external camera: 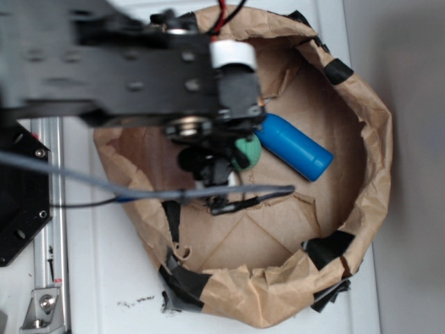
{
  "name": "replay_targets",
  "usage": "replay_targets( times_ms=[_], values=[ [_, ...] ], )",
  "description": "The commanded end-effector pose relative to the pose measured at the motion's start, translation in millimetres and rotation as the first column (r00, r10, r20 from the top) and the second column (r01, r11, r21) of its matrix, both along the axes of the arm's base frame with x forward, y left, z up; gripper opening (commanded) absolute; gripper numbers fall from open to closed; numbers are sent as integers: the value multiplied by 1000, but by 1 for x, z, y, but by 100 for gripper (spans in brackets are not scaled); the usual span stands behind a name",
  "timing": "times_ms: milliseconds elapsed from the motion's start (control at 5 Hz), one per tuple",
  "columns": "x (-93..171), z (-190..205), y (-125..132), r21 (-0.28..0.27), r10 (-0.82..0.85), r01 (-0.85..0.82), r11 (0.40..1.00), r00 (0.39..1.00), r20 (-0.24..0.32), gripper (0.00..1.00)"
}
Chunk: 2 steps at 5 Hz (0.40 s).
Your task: Grab the green ball.
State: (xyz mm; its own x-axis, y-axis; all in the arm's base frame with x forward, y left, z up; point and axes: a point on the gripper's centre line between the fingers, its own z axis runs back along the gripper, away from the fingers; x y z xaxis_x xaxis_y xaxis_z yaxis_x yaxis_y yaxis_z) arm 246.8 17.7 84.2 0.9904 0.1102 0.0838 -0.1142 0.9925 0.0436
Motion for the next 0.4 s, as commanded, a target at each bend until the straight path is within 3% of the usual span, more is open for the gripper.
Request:
replay_targets(
  times_ms=[0,200],
  values=[
    [27,-45,-20,-86,-103,110,990,992,79,100],
    [29,-52,-38,-170,-73,86,982,994,85,59]
  ],
)
